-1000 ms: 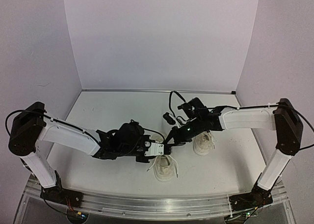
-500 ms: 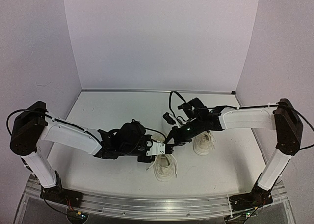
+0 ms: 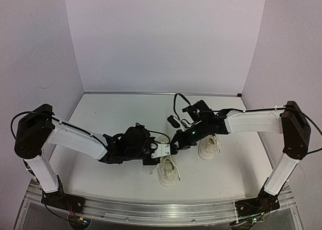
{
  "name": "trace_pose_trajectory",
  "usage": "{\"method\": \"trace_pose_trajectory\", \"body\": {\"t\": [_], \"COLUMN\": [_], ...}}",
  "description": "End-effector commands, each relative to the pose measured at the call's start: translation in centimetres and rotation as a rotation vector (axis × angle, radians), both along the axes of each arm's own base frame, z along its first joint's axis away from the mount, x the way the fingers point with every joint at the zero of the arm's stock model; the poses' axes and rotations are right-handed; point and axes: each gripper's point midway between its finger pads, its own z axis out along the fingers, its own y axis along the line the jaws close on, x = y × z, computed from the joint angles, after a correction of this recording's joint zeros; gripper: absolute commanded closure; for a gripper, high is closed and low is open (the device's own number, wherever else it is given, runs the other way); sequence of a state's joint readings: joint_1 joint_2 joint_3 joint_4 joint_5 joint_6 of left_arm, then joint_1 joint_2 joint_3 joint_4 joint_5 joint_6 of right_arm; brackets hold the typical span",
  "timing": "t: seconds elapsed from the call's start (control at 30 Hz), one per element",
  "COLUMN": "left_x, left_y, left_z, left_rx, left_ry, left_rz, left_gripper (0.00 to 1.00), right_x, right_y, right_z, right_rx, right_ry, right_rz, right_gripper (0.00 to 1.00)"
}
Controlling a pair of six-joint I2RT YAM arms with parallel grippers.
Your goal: Tie the shoes
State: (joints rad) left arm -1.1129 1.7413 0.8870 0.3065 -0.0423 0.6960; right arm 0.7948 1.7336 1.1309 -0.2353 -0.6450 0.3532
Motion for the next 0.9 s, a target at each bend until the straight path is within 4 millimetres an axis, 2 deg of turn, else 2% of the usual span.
{"method": "trace_pose_trajectory", "body": {"t": [0.0, 0.43, 0.6, 0.77, 0.87], "left_x": [1.4, 1.4, 1.3, 1.2, 1.2], "left_y": [-0.1, -0.3, -0.2, 0.0, 0.0], "left_z": [1.0, 0.3, 0.0, -0.2, -0.4], "left_rx": [-0.063, -0.179, -0.201, -0.194, -0.181], "left_ry": [-0.020, -0.003, -0.008, -0.012, -0.014], "left_rz": [0.064, 0.092, 0.093, 0.088, 0.083], "left_gripper": [1.00, 1.00, 1.00, 1.00, 1.00], "right_x": [-0.1, -0.8, -0.7, 2.1, 3.4], "right_y": [0.5, 1.3, 0.7, -2.2, -3.2], "right_z": [0.3, -0.2, 0.5, 2.4, 2.6], "right_rx": [0.027, 0.085, 0.102, 0.128, 0.108], "right_ry": [-0.001, 0.063, 0.064, 0.019, -0.017], "right_rz": [0.011, 0.028, 0.022, -0.073, -0.124], "right_gripper": [1.00, 0.99, 0.89, 0.66, 0.64]}}
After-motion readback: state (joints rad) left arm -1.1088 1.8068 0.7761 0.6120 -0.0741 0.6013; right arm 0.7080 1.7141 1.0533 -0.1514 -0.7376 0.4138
